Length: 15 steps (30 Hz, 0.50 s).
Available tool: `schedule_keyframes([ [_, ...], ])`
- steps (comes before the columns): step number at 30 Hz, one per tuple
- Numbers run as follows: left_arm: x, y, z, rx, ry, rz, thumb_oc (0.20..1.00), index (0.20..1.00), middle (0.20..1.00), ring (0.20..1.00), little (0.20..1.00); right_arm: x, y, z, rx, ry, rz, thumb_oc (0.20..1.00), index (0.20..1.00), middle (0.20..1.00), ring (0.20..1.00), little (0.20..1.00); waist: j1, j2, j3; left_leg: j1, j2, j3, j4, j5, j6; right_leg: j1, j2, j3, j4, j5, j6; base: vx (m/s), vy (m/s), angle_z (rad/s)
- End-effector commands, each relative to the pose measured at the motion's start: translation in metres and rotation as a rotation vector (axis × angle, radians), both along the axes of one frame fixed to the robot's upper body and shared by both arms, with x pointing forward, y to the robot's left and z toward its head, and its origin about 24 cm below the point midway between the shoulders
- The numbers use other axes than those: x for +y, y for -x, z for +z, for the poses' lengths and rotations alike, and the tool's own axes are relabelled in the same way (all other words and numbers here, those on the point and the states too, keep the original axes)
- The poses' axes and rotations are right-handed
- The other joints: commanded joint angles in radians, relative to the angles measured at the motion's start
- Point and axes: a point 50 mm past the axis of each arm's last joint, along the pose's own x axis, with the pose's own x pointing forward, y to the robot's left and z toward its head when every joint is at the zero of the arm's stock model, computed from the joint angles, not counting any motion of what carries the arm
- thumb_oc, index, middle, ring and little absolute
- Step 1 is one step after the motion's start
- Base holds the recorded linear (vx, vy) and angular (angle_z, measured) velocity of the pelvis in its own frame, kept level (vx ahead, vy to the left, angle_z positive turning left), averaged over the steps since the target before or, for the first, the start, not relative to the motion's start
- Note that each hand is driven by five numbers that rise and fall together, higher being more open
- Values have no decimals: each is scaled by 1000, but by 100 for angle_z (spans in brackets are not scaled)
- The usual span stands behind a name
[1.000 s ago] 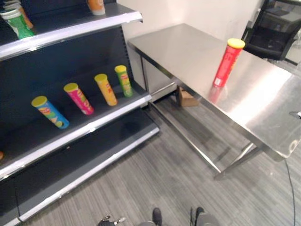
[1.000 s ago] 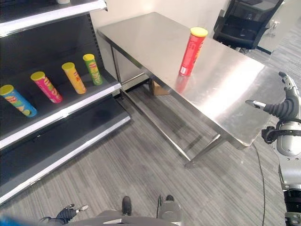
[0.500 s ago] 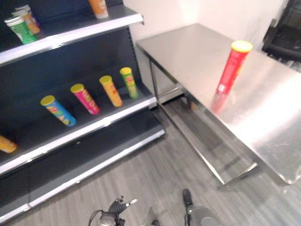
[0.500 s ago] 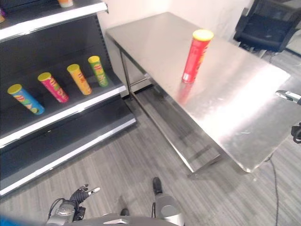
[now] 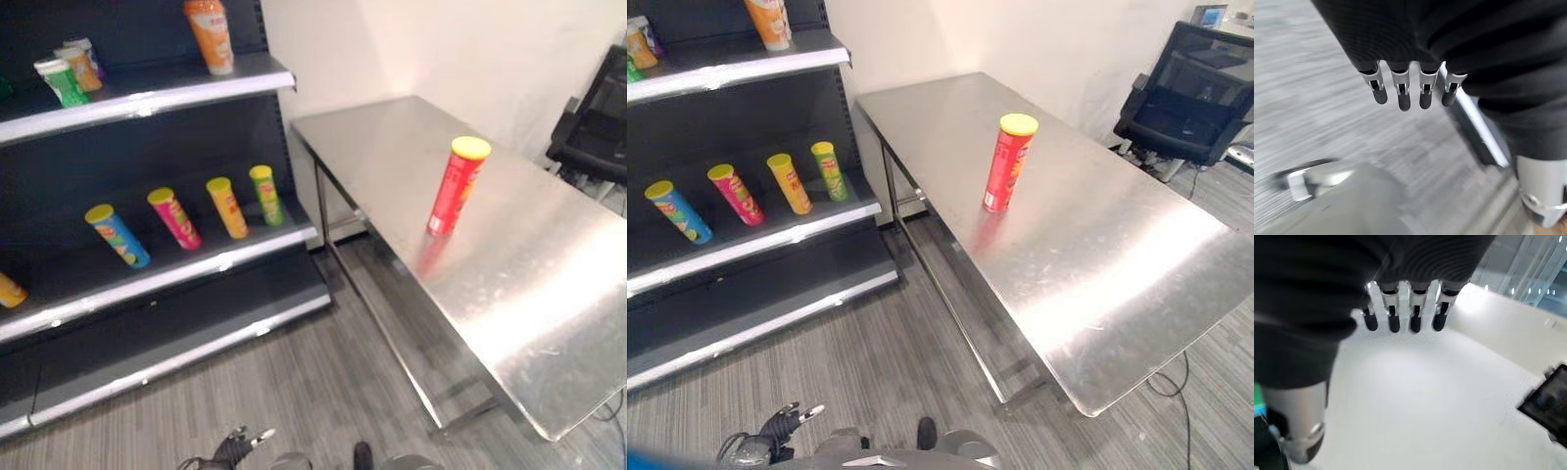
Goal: Put the goods on the table back onto the shelves and tidy them up.
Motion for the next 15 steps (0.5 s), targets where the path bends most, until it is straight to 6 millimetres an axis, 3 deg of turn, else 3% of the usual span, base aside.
schedule_keyframes([
  [1, 17, -10, 11, -42, -62, -42, 1000, 1000, 1000, 1000, 1000, 11, 7, 39, -110, 120, 22, 1000, 1000, 1000, 1000, 1000, 59, 26, 28, 45, 20, -12, -240, 108, 7, 106, -44, 59, 28, -138, 135, 296, 72, 8],
  [3, 18, -8, 10, -38, -66, -39, 1000, 1000, 1000, 1000, 1000, 11, 7, 40, -111, 135, 9, 1000, 1000, 1000, 1000, 1000, 70, 28, 33, 19, 15, -16, -320, 140, -8, 130, -45, 61, 20, -148, 138, 334, 83, 22],
  [4, 19, -5, 9, -25, -77, -34, 1000, 1000, 1000, 1000, 1000, 13, 3, 39, -107, 145, 3, 1000, 1000, 1000, 1000, 1000, 93, 27, 39, -15, 8, -43, -440, 180, -35, 180, -44, 79, 4, -172, 144, 429, 129, 32],
  [7, 17, 6, 5, 9, -67, -18, 1000, 1000, 1000, 1000, 1000, 18, -2, 38, -77, 162, 26, 1000, 1000, 1000, 1000, 1000, 103, 41, 25, 12, 17, -51, -468, 190, -40, 209, -46, 108, 2, -184, 155, 403, 170, -50],
  [8, 16, 10, 3, 18, -69, -3, 1000, 1000, 1000, 1000, 1000, 24, -4, 39, -82, 179, 46, 1000, 1000, 1000, 1000, 1000, 111, 50, 10, 31, 11, -39, -455, 232, -39, 237, -70, 118, -2, -191, 169, 403, 254, -32],
  [12, 20, 9, 5, 8, -89, 15, 1000, 1000, 1000, 1000, 1000, 33, -13, 34, -61, 179, 79, 1000, 1000, 1000, 1000, 1000, 124, 34, -9, 52, -4, 8, -414, 215, -11, 228, -134, 151, 29, -190, 201, 302, 187, -75],
  [15, 25, -3, 11, -28, -121, -18, 1000, 1000, 1000, 1000, 1000, 36, -19, 26, -34, 162, 99, 1000, 1000, 1000, 1000, 1000, 117, 21, -32, 85, -36, 49, -405, 167, 31, 144, -187, 172, 195, -163, 239, 354, 243, -79],
])
